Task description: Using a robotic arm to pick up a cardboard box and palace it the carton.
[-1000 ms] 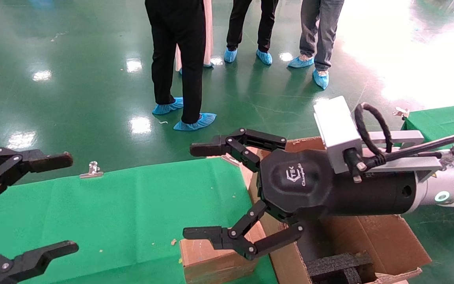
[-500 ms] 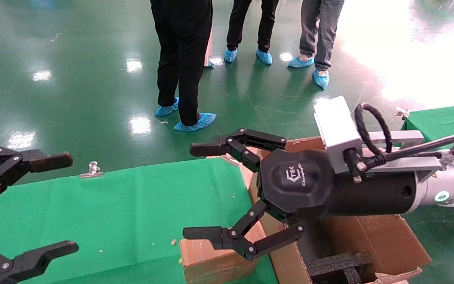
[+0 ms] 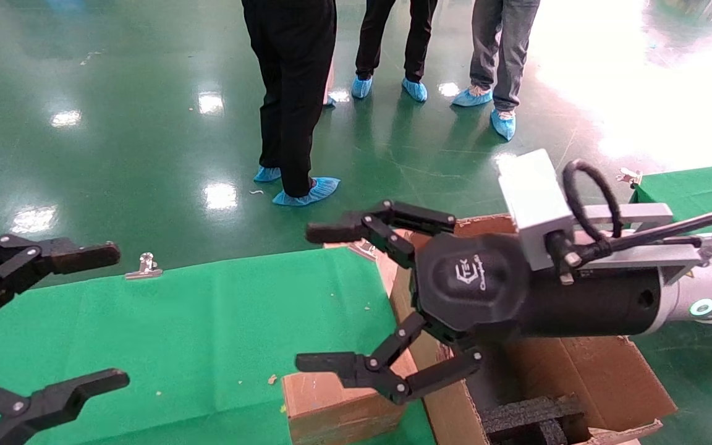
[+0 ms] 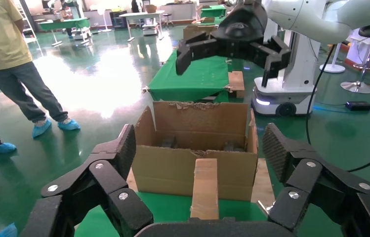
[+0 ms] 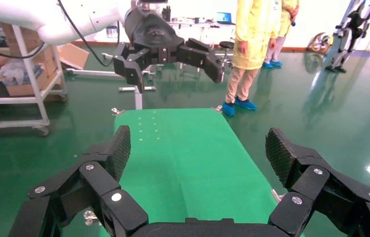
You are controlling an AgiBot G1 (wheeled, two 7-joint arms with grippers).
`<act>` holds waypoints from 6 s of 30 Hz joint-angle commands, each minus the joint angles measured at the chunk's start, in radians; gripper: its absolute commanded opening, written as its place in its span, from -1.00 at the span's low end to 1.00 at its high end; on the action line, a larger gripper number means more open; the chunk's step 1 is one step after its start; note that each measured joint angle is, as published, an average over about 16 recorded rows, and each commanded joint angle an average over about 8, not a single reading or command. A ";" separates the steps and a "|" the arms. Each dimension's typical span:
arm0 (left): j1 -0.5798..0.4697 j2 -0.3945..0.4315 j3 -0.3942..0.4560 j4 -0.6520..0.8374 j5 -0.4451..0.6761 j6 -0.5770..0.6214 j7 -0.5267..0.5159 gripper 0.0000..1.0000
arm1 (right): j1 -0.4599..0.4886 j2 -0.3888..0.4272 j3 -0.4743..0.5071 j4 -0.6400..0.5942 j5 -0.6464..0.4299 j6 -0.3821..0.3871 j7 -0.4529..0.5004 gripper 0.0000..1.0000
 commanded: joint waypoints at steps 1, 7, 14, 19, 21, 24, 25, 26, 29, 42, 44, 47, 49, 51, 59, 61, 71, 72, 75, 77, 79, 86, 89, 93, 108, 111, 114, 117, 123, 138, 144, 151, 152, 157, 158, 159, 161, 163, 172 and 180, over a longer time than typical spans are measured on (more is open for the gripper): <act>0.000 0.000 0.000 0.000 0.000 0.000 0.000 -1.00 | 0.002 0.007 -0.005 0.000 -0.012 -0.005 0.005 1.00; 0.000 0.000 0.000 0.000 0.000 0.000 0.000 -1.00 | 0.093 -0.005 -0.098 -0.029 -0.140 -0.054 0.042 1.00; 0.000 0.000 0.000 0.000 0.000 0.000 0.000 -1.00 | 0.216 -0.043 -0.259 -0.073 -0.270 -0.071 0.034 1.00; 0.000 0.000 0.001 0.000 0.000 0.000 0.000 -1.00 | 0.314 -0.086 -0.391 -0.124 -0.348 -0.072 0.001 1.00; 0.000 0.000 0.001 0.000 0.000 0.000 0.000 -1.00 | 0.355 -0.108 -0.445 -0.147 -0.378 -0.072 -0.013 1.00; 0.000 0.000 0.001 0.000 0.000 0.000 0.000 -1.00 | 0.412 -0.144 -0.524 -0.182 -0.421 -0.072 -0.033 1.00; 0.000 0.000 0.001 0.000 0.000 0.000 0.000 -1.00 | 0.431 -0.157 -0.550 -0.194 -0.434 -0.071 -0.040 1.00; 0.000 0.000 0.001 0.000 -0.001 0.000 0.000 -1.00 | 0.448 -0.170 -0.575 -0.207 -0.446 -0.071 -0.046 1.00; 0.000 0.000 0.001 0.000 -0.001 0.000 0.001 -1.00 | 0.498 -0.207 -0.645 -0.245 -0.477 -0.070 -0.064 1.00; 0.000 0.000 0.001 0.000 -0.001 0.000 0.001 0.72 | 0.651 -0.347 -0.894 -0.398 -0.539 -0.069 -0.175 1.00; 0.000 0.000 0.001 0.000 -0.001 0.000 0.001 1.00 | 0.660 -0.360 -0.917 -0.413 -0.538 -0.069 -0.190 1.00; 0.000 0.000 0.001 0.000 -0.001 0.000 0.001 1.00 | 0.671 -0.378 -0.947 -0.433 -0.536 -0.069 -0.209 1.00; 0.000 -0.001 0.001 0.000 -0.001 -0.001 0.001 1.00 | 0.676 -0.386 -0.962 -0.442 -0.535 -0.069 -0.216 1.00; 0.000 -0.001 0.001 0.001 -0.001 -0.001 0.001 1.00 | 0.680 -0.392 -0.971 -0.447 -0.535 -0.069 -0.220 0.93; 0.000 -0.001 0.001 0.001 -0.001 -0.001 0.001 1.00 | 0.679 -0.390 -0.968 -0.445 -0.533 -0.070 -0.218 -0.99; 0.000 -0.001 0.001 0.001 -0.001 -0.001 0.001 1.00 | 0.677 -0.388 -0.964 -0.443 -0.533 -0.070 -0.216 -1.00; 0.000 -0.001 0.001 0.001 -0.001 -0.001 0.001 1.00 | 0.673 -0.382 -0.953 -0.437 -0.533 -0.069 -0.212 -1.00; 0.000 -0.001 0.001 0.001 -0.001 -0.001 0.001 1.00 | 0.672 -0.381 -0.953 -0.436 -0.533 -0.069 -0.212 -1.00; 0.000 -0.001 0.001 0.001 -0.001 -0.001 0.001 1.00 | 0.671 -0.380 -0.950 -0.435 -0.532 -0.069 -0.211 -1.00; 0.000 -0.001 0.001 0.001 -0.001 -0.001 0.001 1.00 | 0.671 -0.379 -0.949 -0.434 -0.532 -0.069 -0.211 -1.00; 0.000 -0.001 0.001 0.001 -0.001 -0.001 0.001 1.00 | 0.670 -0.379 -0.948 -0.434 -0.532 -0.069 -0.210 -1.00; 0.000 -0.001 0.001 0.001 -0.001 -0.001 0.001 1.00 | 0.669 -0.377 -0.945 -0.432 -0.532 -0.069 -0.209 -1.00; 0.000 -0.001 0.001 0.001 -0.001 -0.001 0.001 1.00 | 0.669 -0.377 -0.945 -0.432 -0.532 -0.069 -0.209 -1.00; 0.000 -0.001 0.001 0.001 -0.001 -0.001 0.001 1.00 | 0.668 -0.377 -0.945 -0.432 -0.532 -0.069 -0.209 -1.00; 0.000 -0.001 0.002 0.001 -0.001 -0.001 0.001 1.00 | 0.823 -0.317 -0.998 -0.446 -0.429 -0.074 -0.253 -1.00; 0.000 -0.001 0.002 0.001 -0.001 -0.001 0.001 1.00 | 0.895 -0.297 -1.023 -0.466 -0.379 -0.076 -0.269 -1.00; -0.001 -0.001 0.002 0.001 -0.001 -0.001 0.001 1.00 | 0.972 -0.277 -1.054 -0.482 -0.334 -0.078 -0.284 -1.00; -0.001 -0.001 0.002 0.001 -0.001 -0.001 0.001 1.00 | 1.046 -0.260 -1.094 -0.494 -0.298 -0.079 -0.295 -1.00; -0.001 -0.001 0.002 0.001 -0.002 -0.001 0.001 1.00 | 1.161 -0.229 -1.189 -0.510 -0.253 -0.078 -0.310 -1.00; -0.001 -0.001 0.003 0.001 -0.002 -0.001 0.002 1.00 | 1.360 -0.020 -1.493 -0.536 -0.252 -0.081 -0.358 -1.00; -0.001 -0.001 0.003 0.001 -0.002 -0.001 0.002 1.00 | 1.413 0.050 -1.616 -0.565 -0.261 -0.080 -0.386 -1.00; -0.001 -0.001 0.003 0.001 -0.002 -0.001 0.002 1.00 | 1.430 0.082 -1.728 -0.591 -0.244 -0.079 -0.411 -1.00; -0.001 -0.001 0.003 0.001 -0.002 -0.001 0.002 1.00 | 1.430 0.082 -1.740 -0.591 -0.242 -0.079 -0.413 -1.00; -0.001 -0.001 0.003 0.001 -0.003 -0.001 0.002 1.00 | 1.431 0.078 -1.776 -0.587 -0.242 -0.080 -0.419 -1.00; -0.001 -0.001 0.003 0.001 -0.003 -0.001 0.002 1.00 | 1.431 0.077 -1.775 -0.587 -0.242 -0.080 -0.419 -1.00; -0.001 -0.001 0.003 0.001 -0.003 -0.001 0.002 1.00 | 1.430 0.076 -1.769 -0.587 -0.242 -0.080 -0.418 -1.00; -0.001 -0.001 0.003 0.001 -0.003 -0.001 0.002 1.00 | 1.428 0.076 -1.764 -0.587 -0.242 -0.077 -0.417 -1.00; -0.001 -0.001 0.003 0.001 -0.003 -0.001 0.002 1.00 | 1.424 0.078 -1.761 -0.586 -0.238 -0.071 -0.411 -1.00; -0.001 -0.001 0.003 0.001 -0.003 -0.001 0.002 1.00 | 1.364 0.086 -1.789 -0.594 -0.201 0.015 -0.170 -1.00; -0.001 -0.001 0.003 0.002 -0.003 -0.001 0.002 1.00 | 1.330 0.112 -1.824 -0.575 -0.203 0.126 0.170 -1.00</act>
